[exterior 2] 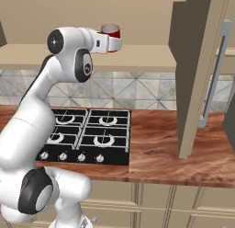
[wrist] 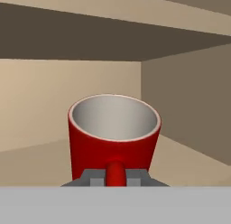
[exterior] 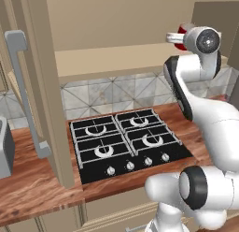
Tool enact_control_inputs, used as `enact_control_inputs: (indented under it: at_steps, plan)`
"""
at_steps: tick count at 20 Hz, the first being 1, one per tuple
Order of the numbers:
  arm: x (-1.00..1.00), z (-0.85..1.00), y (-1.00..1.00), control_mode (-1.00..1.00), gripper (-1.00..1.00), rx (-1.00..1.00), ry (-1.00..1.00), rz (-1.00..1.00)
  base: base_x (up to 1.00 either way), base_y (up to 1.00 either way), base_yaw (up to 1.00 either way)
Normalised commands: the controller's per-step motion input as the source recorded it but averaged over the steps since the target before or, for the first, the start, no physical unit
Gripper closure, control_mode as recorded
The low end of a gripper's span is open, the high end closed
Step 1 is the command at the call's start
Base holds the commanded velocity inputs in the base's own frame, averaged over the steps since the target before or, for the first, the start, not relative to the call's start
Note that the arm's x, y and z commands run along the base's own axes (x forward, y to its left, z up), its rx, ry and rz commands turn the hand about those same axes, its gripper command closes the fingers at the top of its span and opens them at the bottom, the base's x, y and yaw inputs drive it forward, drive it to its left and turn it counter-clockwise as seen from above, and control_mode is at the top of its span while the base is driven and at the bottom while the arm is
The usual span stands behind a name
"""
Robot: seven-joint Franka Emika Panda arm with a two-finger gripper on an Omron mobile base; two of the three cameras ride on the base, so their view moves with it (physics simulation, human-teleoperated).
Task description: Open the cabinet directly in front. Then move the beer and the mug to the dining counter with the jar on it.
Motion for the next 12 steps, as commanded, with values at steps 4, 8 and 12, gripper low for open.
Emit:
enact_control_inputs:
  at_steps: [4,8,12]
  plan:
    - [-1.0,-0.3,-0.05,-1.0,1.0,0.0,-0.01,0.0,0.0,0.0,0.0]
    - [-1.0,-0.45,0.0,-1.0,1.0,-0.06,0.11,0.1,0.0,0.0,0.0]
    - [-1.0,-0.41,0.13,-1.0,1.0,-0.12,0.28,0.17,0.0,0.0,0.0]
